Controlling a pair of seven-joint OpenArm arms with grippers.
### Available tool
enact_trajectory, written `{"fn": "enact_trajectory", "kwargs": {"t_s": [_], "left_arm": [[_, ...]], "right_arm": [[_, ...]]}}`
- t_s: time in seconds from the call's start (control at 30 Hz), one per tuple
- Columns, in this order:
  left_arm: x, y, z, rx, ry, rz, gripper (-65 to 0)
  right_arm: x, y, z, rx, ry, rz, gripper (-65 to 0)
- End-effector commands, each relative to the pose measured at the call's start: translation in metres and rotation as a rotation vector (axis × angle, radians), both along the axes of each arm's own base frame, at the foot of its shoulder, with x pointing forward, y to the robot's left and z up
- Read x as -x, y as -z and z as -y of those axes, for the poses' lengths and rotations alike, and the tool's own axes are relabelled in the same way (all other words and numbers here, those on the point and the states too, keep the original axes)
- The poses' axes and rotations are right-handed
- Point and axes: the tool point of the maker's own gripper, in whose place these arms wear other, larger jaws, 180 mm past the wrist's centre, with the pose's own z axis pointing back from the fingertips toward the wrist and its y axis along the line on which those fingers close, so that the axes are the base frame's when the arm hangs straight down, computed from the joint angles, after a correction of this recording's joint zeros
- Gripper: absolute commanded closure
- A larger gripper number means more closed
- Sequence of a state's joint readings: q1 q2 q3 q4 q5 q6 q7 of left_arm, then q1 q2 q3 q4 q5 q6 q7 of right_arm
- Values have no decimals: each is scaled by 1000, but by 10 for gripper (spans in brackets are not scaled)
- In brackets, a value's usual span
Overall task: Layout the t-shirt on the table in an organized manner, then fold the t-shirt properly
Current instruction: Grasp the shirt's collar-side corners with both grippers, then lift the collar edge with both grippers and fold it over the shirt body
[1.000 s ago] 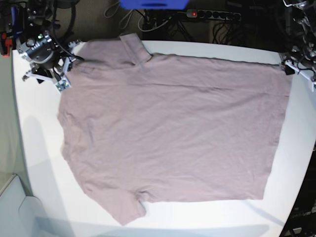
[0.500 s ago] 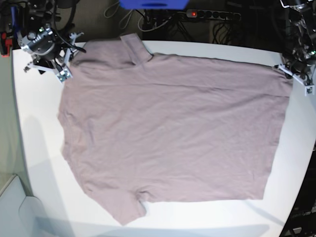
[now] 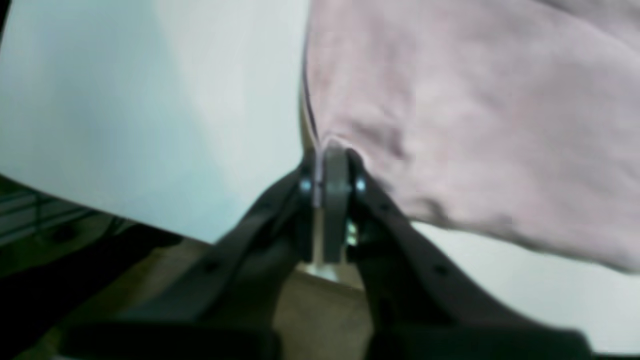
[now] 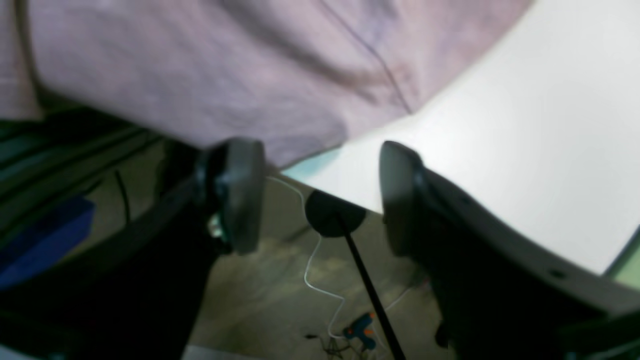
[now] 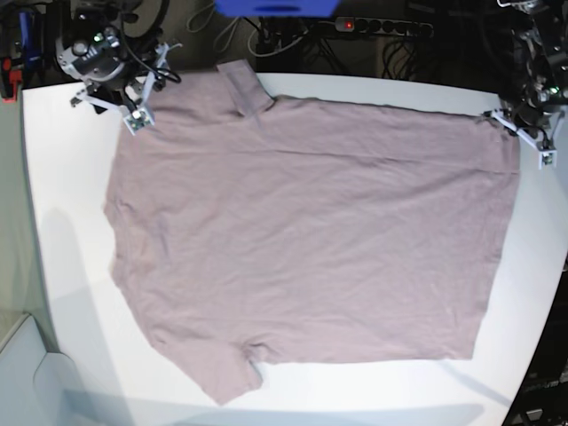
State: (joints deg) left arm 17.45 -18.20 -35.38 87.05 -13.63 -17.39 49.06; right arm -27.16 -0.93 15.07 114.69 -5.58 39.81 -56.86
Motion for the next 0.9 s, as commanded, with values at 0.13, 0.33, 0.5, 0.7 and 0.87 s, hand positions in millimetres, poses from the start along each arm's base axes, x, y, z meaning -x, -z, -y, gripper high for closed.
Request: {"fn": "enact_trajectory", "kwargs": {"t_s": [0.13,0.33,0.5,0.7,0.87], "left_arm": [[-19,-25,2,-37,27,85,-1],[-21,-27,1,-41,29,89,-1],[-21,-27,0,-42,29,89,-1],[-20,-27,0,-44,31,88,-1],[-20,-27,0,-45,29,88,-1]], "right_arm": [[-5,-5,-3,-9,-2,25,-399],[-2,1,-11,-39,13,11,-400],[0,6,-26,-70,-9,-5,-400],[0,9,-37,-88,-33,-15,-398],[2,29,-35,-104,-19,-69,-395]]}}
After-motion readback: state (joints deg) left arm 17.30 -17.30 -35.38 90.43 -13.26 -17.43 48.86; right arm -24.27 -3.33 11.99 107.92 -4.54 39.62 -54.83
